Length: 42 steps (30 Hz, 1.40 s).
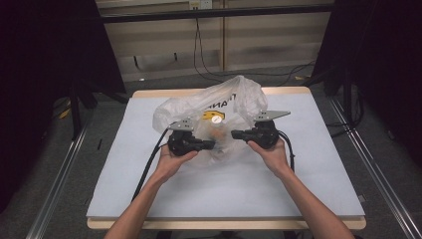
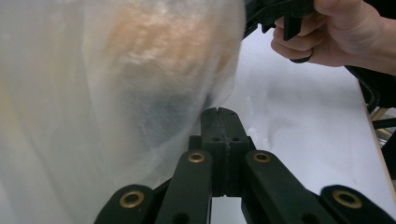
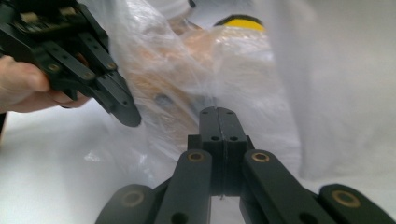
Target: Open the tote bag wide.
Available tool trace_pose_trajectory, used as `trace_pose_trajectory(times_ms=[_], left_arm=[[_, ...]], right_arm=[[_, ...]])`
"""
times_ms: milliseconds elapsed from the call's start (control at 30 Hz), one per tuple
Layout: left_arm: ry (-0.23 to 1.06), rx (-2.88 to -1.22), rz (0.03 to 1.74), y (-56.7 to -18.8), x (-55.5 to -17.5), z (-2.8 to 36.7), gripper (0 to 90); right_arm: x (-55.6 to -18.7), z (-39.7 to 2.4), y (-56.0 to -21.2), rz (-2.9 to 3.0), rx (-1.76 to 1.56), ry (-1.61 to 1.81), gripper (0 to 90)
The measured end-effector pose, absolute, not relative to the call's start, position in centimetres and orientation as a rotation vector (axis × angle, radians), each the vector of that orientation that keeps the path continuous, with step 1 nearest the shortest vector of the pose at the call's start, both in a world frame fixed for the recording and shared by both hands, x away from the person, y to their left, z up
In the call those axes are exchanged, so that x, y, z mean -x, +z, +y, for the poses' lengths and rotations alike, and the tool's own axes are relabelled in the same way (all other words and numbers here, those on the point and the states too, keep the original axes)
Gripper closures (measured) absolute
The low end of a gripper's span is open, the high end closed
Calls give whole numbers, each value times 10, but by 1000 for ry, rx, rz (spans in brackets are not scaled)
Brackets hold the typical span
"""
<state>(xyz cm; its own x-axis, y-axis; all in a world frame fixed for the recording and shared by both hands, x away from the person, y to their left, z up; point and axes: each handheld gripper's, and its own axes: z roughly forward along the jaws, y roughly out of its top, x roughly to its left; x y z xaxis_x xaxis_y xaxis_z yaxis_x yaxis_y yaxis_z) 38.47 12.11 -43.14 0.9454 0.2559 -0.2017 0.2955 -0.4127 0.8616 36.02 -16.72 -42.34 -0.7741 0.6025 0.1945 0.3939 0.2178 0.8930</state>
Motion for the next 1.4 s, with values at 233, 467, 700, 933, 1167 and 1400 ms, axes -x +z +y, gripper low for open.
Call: trace_pose_trajectory(times_ms=[233,467,700,933,1167,1400], left_arm=[[-3,-1937,339,-395,-370,134,900],[38,-1859,322,-360,-378,135,900],[41,-1794,401,-353,-400,139,900],[104,-1902,507,-378,-425,125,900],[115,-2001,553,-401,-429,119,900],[143,-2188,555,-424,-429,118,900]], right_arm=[[-355,-166,-389,2224,-891,1670,900],[-367,-155,-348,2172,-830,1691,900],[-398,-147,-358,2217,-951,1528,900],[-395,-149,-387,2352,-971,1385,900],[-388,-160,-409,2374,-995,1380,900],[-390,-169,-436,2400,-1041,1341,900]])
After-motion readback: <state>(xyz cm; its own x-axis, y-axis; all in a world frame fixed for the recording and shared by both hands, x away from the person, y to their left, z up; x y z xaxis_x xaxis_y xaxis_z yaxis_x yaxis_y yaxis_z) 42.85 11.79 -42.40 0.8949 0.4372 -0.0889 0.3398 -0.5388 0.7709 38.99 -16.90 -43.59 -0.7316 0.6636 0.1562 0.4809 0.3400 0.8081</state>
